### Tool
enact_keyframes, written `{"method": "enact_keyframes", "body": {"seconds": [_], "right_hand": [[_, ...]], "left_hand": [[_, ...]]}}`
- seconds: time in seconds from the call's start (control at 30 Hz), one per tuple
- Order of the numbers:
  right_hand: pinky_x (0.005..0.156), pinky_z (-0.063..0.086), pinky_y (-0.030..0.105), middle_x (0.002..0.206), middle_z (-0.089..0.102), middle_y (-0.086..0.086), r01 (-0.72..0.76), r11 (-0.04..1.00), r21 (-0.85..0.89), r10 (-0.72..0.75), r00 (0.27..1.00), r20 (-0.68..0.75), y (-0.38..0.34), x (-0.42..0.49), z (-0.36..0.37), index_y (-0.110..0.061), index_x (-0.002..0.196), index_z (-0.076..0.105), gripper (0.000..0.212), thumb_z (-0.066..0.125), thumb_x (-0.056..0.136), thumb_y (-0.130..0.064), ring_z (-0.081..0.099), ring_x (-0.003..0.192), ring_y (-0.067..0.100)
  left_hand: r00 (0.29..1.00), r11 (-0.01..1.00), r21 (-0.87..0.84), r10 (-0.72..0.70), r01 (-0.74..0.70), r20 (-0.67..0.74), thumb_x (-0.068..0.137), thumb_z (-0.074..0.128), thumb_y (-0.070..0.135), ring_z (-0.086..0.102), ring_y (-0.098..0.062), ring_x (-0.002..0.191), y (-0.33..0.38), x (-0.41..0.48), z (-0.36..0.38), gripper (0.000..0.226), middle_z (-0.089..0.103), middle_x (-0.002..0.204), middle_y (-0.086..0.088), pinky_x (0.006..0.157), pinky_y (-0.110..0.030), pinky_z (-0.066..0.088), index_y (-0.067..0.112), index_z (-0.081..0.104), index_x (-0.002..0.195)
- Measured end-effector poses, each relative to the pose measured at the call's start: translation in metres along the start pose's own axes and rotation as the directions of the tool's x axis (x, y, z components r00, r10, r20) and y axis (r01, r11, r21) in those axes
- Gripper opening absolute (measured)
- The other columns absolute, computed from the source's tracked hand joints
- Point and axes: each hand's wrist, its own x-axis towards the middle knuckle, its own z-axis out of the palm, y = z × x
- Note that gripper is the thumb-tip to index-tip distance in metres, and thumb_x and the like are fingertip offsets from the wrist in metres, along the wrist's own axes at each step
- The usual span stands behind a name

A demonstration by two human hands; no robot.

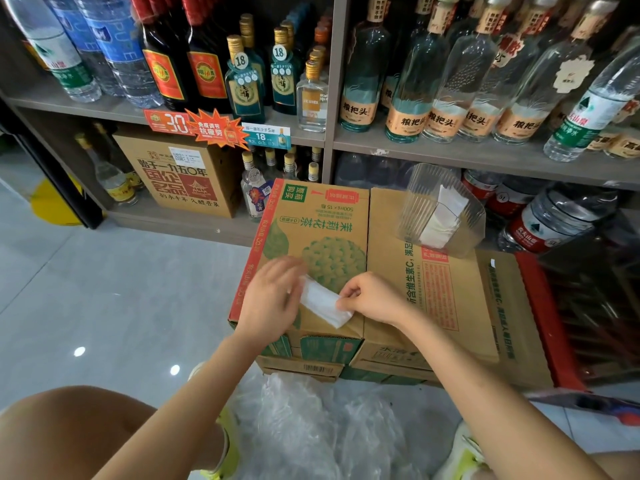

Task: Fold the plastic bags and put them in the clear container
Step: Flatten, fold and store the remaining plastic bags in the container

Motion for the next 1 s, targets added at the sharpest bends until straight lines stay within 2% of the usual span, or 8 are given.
{"method": "enact_keyframes", "body": {"seconds": [0.07, 0.23, 0.33, 0.4, 0.5, 0.57, 0.73, 1.0], "right_hand": [[0.078, 0.053, 0.037, 0.073, 0.065, -0.01, 0.008, 1.0, -0.001, -0.008, 1.0, 0.005, 0.0, 0.0, -0.001, -0.024, 0.079, 0.071, 0.004, 0.07, 0.082, -0.027, 0.065, 0.083, 0.017], [0.08, 0.052, 0.037, 0.078, 0.062, -0.012, 0.032, 0.999, -0.025, -0.032, 0.999, 0.003, 0.001, -0.002, -0.001, -0.027, 0.089, 0.068, 0.005, 0.066, 0.085, -0.027, 0.063, 0.083, 0.016], [0.075, 0.049, 0.03, 0.092, 0.061, -0.012, 0.056, 0.997, -0.06, -0.07, 0.962, -0.262, 0.007, -0.01, 0.007, -0.025, 0.112, 0.065, 0.024, 0.057, 0.092, -0.034, 0.058, 0.084, 0.011], [0.078, 0.048, 0.028, 0.108, 0.066, -0.007, 0.12, 0.974, -0.192, -0.201, 0.85, -0.487, 0.01, -0.017, 0.019, -0.02, 0.12, 0.065, 0.038, 0.042, 0.096, -0.041, 0.06, 0.095, 0.014], [0.106, 0.039, 0.038, 0.137, 0.056, -0.002, 0.155, 0.91, -0.384, -0.304, 0.879, -0.366, 0.015, -0.02, 0.042, -0.017, 0.134, 0.054, 0.066, 0.01, 0.098, -0.049, 0.049, 0.129, 0.02], [0.116, 0.024, 0.042, 0.142, 0.049, -0.001, 0.129, 0.849, -0.513, -0.308, 0.909, -0.28, 0.022, -0.018, 0.053, -0.015, 0.137, 0.051, 0.07, -0.002, 0.101, -0.044, 0.041, 0.136, 0.021], [0.117, 0.008, 0.046, 0.151, 0.036, -0.002, 0.111, 0.823, -0.557, -0.283, 0.931, -0.233, 0.029, -0.016, 0.059, -0.014, 0.142, 0.042, 0.068, -0.005, 0.1, -0.041, 0.027, 0.143, 0.02], [0.117, -0.01, 0.044, 0.158, 0.01, -0.006, 0.13, 0.805, -0.579, -0.307, 0.926, -0.219, 0.031, -0.015, 0.058, -0.018, 0.151, 0.019, 0.067, -0.005, 0.093, -0.042, 0.002, 0.148, 0.016]], "left_hand": [[0.96, 0.976, 0.034, 0.204, -0.214, 0.19, 0.096, 0.04, 0.024, 0.049, -0.023, 0.129, -0.002, -0.013, 0.005, 0.039, 0.061, 0.131, -0.006, 0.112, -0.039, 0.034, 0.008, 0.066, 0.12], [0.894, 0.96, 0.156, 0.147, -0.232, 0.423, 0.103, 0.021, 0.042, 0.035, -0.022, 0.139, -0.002, -0.032, 0.018, 0.055, 0.046, 0.146, -0.004, 0.116, -0.034, 0.021, 0.013, 0.048, 0.141], [0.903, 0.962, 0.187, 0.108, -0.201, 0.416, 0.104, 0.019, 0.041, 0.04, -0.024, 0.136, 0.004, -0.032, 0.018, 0.056, 0.048, 0.144, -0.006, 0.116, -0.031, 0.017, 0.011, 0.05, 0.14], [0.914, 0.966, 0.193, 0.086, -0.174, 0.396, 0.104, 0.02, 0.039, 0.041, -0.025, 0.136, 0.008, -0.032, 0.019, 0.055, 0.05, 0.143, -0.006, 0.116, -0.031, 0.018, 0.01, 0.051, 0.138], [0.923, 0.968, 0.204, 0.061, -0.148, 0.38, 0.104, 0.022, 0.038, 0.041, -0.024, 0.135, 0.012, -0.033, 0.021, 0.054, 0.051, 0.142, -0.006, 0.115, -0.032, 0.02, 0.009, 0.052, 0.137], [0.927, 0.968, 0.215, 0.041, -0.129, 0.372, 0.105, 0.018, 0.04, 0.042, -0.026, 0.135, 0.014, -0.032, 0.021, 0.057, 0.051, 0.141, -0.007, 0.114, -0.034, 0.022, 0.008, 0.052, 0.137], [0.912, 0.932, 0.294, 0.079, -0.211, 0.402, 0.104, 0.016, 0.044, 0.034, -0.027, 0.14, 0.014, -0.03, 0.02, 0.06, 0.043, 0.147, -0.007, 0.116, -0.04, 0.017, 0.008, 0.048, 0.14], [0.837, 0.938, 0.157, 0.191, -0.31, 0.513, 0.105, 0.016, 0.044, 0.023, -0.014, 0.144, -0.018, -0.016, 0.008, 0.055, 0.031, 0.154, 0.002, 0.119, -0.028, 0.008, 0.015, 0.034, 0.148]]}}
